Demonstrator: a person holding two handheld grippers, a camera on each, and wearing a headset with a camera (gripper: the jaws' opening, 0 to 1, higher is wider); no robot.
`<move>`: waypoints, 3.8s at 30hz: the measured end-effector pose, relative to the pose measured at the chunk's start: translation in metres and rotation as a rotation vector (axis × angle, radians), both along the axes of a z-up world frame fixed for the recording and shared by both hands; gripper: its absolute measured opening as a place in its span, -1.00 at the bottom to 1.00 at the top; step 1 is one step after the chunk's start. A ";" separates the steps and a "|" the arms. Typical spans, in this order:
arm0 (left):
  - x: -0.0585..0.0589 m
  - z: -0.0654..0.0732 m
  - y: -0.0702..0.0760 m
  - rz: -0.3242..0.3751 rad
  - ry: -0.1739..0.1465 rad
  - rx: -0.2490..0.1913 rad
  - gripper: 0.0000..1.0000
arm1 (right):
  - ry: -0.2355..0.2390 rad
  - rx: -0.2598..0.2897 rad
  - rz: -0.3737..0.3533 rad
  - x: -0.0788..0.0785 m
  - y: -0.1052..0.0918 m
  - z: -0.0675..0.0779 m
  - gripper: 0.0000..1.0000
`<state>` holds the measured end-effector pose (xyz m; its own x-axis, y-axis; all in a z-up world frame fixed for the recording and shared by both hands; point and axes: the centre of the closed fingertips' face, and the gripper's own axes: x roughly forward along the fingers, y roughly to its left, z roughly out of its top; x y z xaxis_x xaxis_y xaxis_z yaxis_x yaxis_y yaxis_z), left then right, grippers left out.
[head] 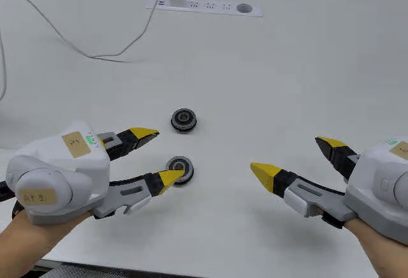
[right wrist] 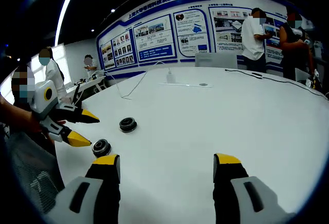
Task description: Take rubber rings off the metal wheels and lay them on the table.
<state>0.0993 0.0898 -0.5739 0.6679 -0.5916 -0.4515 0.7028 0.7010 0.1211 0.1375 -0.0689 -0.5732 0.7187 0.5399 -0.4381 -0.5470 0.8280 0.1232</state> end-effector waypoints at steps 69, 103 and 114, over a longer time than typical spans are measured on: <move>-0.009 -0.030 -0.011 -0.201 0.104 0.112 -0.74 | 0.183 0.273 0.230 -0.019 0.092 0.012 -0.02; -0.013 -0.023 -0.014 -0.241 0.084 0.106 -0.74 | 0.564 0.446 0.147 -0.037 0.141 -0.026 -0.35; -0.013 -0.023 -0.013 -0.246 0.082 0.107 -0.74 | 0.606 0.438 0.147 -0.043 0.145 -0.029 -0.38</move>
